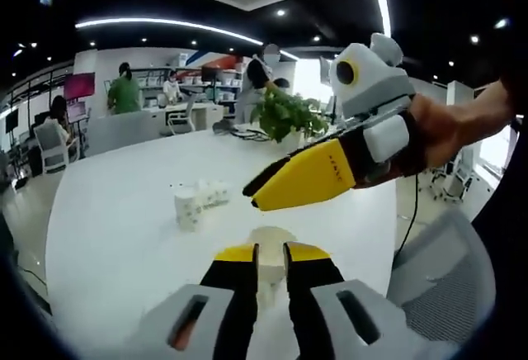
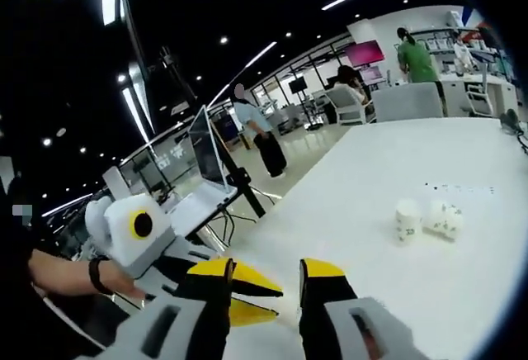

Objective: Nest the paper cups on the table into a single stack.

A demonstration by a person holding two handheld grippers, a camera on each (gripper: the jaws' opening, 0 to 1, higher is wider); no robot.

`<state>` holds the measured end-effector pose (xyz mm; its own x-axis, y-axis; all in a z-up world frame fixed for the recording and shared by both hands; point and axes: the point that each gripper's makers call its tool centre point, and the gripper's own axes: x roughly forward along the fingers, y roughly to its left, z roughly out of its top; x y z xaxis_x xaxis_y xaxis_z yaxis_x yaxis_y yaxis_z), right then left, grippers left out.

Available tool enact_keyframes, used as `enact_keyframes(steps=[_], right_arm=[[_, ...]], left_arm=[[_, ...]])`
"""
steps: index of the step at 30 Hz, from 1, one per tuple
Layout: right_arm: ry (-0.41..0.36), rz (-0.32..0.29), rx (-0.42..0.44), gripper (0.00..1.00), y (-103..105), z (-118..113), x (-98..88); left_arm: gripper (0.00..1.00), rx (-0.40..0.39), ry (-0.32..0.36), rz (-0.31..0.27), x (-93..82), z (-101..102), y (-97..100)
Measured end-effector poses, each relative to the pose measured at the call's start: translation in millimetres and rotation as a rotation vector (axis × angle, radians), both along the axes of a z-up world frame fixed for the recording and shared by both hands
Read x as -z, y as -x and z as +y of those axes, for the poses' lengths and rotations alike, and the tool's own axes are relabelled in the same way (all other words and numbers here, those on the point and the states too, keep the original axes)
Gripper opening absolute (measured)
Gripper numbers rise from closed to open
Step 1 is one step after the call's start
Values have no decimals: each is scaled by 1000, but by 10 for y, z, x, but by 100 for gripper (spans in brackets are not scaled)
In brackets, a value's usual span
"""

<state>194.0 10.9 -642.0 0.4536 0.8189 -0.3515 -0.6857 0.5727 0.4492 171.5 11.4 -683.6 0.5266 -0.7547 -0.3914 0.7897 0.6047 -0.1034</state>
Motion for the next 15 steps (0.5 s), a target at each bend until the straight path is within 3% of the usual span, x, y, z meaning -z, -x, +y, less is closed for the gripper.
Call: enact_keyframes(steps=[3, 7, 10, 15], right_arm=[[8, -9, 9, 30, 37, -74, 6], [42, -9, 17, 30, 131, -189, 75], [48, 1, 17, 31, 178, -228, 162], [54, 15, 22, 31, 233, -253, 248]], left_arm=[[21, -29, 12, 23, 37, 158, 36], [27, -74, 4, 87, 284, 383, 171], [29, -113, -8, 143, 589, 551, 298], [31, -176, -8, 192, 824, 684, 363]])
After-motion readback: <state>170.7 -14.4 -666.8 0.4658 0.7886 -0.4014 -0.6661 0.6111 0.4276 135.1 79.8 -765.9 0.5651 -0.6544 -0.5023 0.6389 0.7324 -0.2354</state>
